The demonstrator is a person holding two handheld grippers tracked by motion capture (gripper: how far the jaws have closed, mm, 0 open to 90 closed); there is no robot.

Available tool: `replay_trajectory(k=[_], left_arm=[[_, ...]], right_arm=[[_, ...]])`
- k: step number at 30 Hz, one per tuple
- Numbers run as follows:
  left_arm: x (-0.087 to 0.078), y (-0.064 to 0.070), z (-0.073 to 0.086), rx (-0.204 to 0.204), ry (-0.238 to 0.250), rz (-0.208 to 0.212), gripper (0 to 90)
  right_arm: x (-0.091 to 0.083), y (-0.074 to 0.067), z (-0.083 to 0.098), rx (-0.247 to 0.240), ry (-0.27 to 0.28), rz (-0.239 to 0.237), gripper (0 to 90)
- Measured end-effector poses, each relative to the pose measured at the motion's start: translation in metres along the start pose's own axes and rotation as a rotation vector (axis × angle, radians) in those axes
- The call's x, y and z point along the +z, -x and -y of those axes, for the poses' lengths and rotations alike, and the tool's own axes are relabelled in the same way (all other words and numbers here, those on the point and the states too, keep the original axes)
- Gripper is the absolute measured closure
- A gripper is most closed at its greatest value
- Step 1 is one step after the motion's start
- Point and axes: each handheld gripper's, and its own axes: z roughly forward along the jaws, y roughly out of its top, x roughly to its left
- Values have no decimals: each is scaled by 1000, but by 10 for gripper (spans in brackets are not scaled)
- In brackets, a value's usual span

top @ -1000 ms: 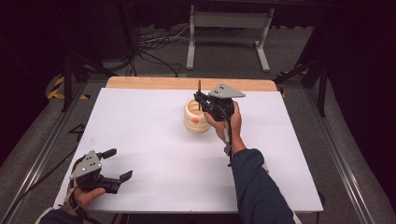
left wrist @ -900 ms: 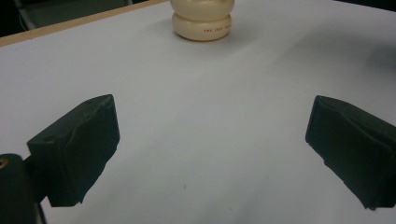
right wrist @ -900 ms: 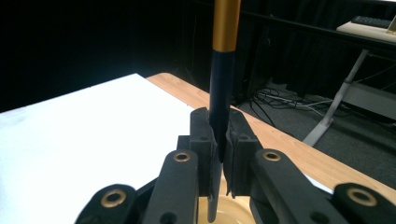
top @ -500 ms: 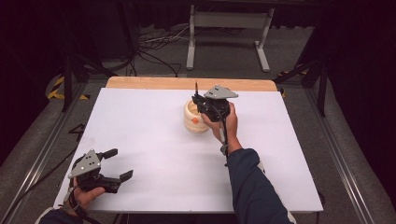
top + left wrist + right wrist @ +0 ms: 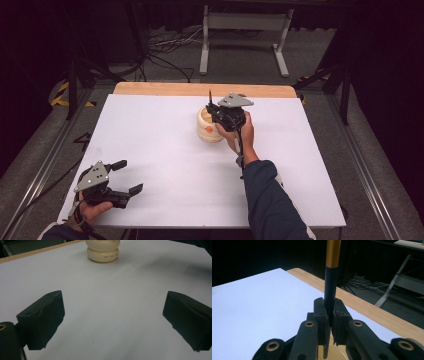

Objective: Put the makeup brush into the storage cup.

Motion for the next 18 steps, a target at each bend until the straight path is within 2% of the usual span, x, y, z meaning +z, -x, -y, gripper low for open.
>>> replay_trajectory(k=[18], left_arm=[[-1,0,0,-8,2,2,50]], right_arm=[[3,1,4,9,-9,4,840]])
